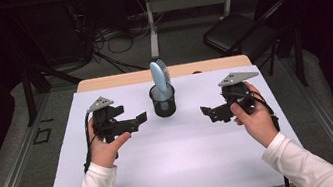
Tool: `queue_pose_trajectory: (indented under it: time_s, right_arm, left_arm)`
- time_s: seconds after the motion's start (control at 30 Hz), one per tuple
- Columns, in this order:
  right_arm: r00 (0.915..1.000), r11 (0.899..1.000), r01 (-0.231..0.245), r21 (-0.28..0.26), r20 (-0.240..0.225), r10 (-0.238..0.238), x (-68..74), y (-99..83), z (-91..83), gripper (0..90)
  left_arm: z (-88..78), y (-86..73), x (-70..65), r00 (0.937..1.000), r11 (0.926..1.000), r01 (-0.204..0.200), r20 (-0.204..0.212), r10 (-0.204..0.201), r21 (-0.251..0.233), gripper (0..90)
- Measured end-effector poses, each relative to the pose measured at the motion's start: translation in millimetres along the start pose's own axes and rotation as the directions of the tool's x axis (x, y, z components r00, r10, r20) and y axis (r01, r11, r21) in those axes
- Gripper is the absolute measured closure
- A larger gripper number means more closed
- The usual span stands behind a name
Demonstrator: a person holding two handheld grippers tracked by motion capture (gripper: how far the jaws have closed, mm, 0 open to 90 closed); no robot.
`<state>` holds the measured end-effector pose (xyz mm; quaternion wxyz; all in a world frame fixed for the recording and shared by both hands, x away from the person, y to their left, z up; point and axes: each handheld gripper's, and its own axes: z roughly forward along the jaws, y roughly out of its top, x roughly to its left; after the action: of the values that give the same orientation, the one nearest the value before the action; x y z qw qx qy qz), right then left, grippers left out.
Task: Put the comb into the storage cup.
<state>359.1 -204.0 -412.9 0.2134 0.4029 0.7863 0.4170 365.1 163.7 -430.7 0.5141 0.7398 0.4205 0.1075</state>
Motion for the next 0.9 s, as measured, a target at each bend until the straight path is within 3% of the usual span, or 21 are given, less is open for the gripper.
queue_pose_trajectory:
  time_s: [0.3,0.6,0.9]
  right_arm:
    - [0.9998,1.000,-0.020,-0.001,0.009,0.020,-3.6,-22.5,-9.5,0.0]
    - [0.9971,0.998,-0.069,0.001,0.031,0.069,-12.8,-55.3,-15.0,0.0]
    - [0.9882,0.990,-0.139,0.004,0.065,0.139,-26.5,-78.2,-23.3,0.0]
  left_arm:
    - [-12.1,-10.2,1.8,0.9994,0.9991,-0.029,-0.017,0.029,0.031,1.3]
    - [-20.7,-27.6,10.8,0.9994,0.9982,-0.019,-0.029,0.020,0.057,1.3]
    - [-26.0,-44.2,20.0,0.9986,0.9985,-0.002,-0.052,0.005,0.055,1.3]
